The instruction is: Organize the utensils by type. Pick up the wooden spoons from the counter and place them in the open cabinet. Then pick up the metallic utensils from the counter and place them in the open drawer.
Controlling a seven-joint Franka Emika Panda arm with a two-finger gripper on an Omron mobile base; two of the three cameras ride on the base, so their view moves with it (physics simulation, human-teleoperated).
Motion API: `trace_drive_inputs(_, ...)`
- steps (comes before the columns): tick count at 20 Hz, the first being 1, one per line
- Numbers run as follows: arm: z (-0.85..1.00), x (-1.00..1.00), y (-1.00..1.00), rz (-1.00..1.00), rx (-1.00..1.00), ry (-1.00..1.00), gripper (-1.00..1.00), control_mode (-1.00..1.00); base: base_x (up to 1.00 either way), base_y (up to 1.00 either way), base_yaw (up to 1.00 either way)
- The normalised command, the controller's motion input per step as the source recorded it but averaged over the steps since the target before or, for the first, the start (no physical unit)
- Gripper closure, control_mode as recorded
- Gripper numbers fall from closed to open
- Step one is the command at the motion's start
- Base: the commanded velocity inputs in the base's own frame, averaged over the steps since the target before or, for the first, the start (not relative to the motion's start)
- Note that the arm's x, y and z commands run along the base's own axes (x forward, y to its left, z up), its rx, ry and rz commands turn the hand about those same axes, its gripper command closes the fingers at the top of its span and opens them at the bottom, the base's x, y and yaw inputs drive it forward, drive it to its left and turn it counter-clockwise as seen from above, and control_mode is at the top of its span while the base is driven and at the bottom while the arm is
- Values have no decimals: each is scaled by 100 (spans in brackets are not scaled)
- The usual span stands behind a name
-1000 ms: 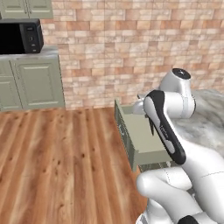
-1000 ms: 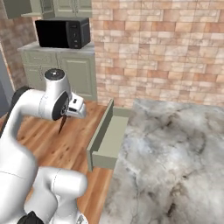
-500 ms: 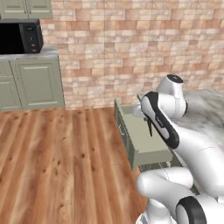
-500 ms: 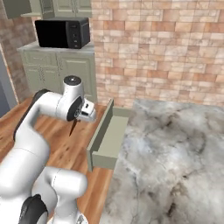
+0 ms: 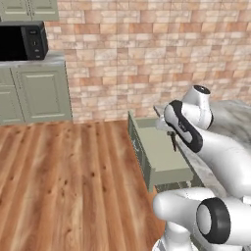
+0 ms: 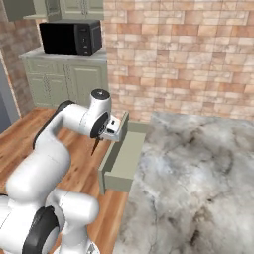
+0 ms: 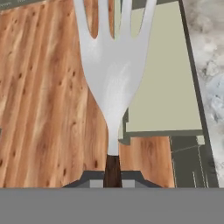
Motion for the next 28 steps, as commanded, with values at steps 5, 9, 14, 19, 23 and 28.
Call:
trace_drive_inputs(5, -45, 50, -2, 0, -2, 11, 100, -100, 0, 0, 0)
trace_drive_inputs(9, -31, 45, 0, 0, 0, 9, 100, -100, 0, 0, 0)
trace_drive_inputs(14, -26, 48, 0, 0, 0, 10, 100, -100, 0, 0, 0)
trace_drive_inputs(19, -36, 48, 0, 0, -3, 10, 100, -100, 0, 0, 0)
trace_drive_inputs(23, -33, 39, -4, 0, -3, 7, 100, -100, 0, 0, 0)
trace_drive_inputs(28, -33, 33, -8, 0, 0, 6, 100, -100, 0, 0, 0)
